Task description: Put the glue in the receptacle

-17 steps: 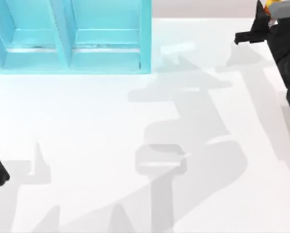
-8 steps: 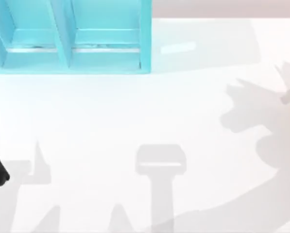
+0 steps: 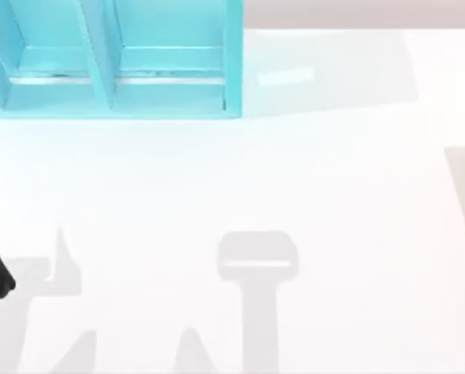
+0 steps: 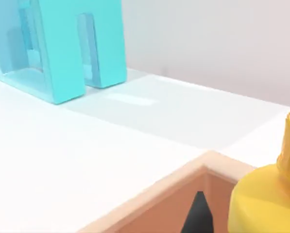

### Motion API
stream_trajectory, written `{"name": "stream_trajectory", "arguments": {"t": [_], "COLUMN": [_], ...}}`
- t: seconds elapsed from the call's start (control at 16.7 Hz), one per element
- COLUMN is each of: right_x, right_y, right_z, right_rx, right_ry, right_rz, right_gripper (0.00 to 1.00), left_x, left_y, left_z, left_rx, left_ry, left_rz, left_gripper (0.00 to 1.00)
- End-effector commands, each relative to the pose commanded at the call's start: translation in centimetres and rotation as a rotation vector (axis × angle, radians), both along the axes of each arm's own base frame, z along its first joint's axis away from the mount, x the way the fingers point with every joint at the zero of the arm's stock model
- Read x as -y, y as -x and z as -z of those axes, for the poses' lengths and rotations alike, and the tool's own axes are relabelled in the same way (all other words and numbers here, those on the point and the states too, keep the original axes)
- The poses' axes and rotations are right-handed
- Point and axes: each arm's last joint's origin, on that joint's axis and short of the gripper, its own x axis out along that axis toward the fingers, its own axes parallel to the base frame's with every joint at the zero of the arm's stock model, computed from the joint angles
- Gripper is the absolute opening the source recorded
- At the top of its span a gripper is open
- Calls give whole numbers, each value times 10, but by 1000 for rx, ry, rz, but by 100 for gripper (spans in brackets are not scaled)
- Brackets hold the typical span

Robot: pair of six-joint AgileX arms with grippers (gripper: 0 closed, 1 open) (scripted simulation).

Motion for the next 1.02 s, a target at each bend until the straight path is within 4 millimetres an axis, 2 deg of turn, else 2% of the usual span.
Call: {"name": "stream_trajectory", "arguments": {"t": [0.24, 0.36, 0.48, 0.78, 0.84, 1.02], "right_x": [38, 49, 54, 55, 89, 84], "right_y": [55, 73, 84, 86, 61, 54], "right_z": [4, 5, 6, 6, 13, 5], "right_rx": [20, 30, 37, 38, -35, -9], "right_ry": [9, 16, 21, 22, -54, -18], "right_rz": [-6, 3, 11, 13, 240, 212], "right_gripper": [0, 0, 0, 0, 0, 0], "left_x": [0, 0, 0, 0, 0, 0], "left_y": [0, 0, 0, 0, 0, 0], "left_z": [0, 0, 0, 0, 0, 0], "left_rx": [0, 0, 0, 0, 0, 0], "left_ry": [0, 0, 0, 0, 0, 0], "left_rz": [0, 0, 0, 0, 0, 0], "left_gripper": [100, 100, 100, 100, 100, 100]}}
